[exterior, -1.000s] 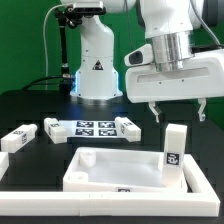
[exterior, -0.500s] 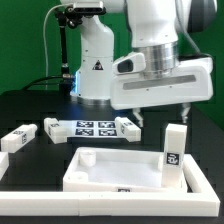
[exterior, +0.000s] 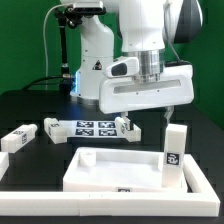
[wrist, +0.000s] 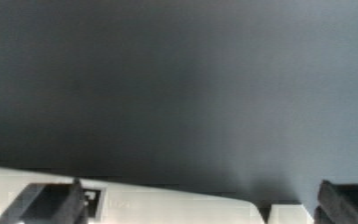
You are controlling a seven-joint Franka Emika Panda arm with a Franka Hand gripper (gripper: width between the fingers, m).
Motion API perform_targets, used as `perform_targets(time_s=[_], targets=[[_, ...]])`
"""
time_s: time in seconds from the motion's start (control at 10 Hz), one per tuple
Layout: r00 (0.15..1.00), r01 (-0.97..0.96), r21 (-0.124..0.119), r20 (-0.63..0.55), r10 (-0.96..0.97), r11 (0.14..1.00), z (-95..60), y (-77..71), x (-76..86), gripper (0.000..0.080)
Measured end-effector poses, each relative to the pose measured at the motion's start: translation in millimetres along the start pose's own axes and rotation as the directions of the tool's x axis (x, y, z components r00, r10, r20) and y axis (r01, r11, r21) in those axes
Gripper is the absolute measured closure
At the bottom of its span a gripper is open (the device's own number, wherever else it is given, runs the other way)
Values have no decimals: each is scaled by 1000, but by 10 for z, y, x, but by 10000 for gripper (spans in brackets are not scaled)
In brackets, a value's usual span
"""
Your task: Assemble desk
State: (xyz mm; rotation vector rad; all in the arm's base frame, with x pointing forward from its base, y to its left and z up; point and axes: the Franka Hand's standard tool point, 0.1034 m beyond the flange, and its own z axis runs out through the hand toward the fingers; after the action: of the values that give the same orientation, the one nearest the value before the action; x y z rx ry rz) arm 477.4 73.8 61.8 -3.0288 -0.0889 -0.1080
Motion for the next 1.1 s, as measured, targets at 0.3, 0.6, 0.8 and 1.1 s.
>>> perform_targets(time_s=[0.3,0.6,0.8,1.1], targets=[[961,62,15,270,-64,998,47,-32,-390,151],[894,43,43,444,-58,998,48,-66,-453,151],[818,38,39,573,-54,998,113,-67,-559,151],[688,97,34,720,-92,995,233,85,-734,151]])
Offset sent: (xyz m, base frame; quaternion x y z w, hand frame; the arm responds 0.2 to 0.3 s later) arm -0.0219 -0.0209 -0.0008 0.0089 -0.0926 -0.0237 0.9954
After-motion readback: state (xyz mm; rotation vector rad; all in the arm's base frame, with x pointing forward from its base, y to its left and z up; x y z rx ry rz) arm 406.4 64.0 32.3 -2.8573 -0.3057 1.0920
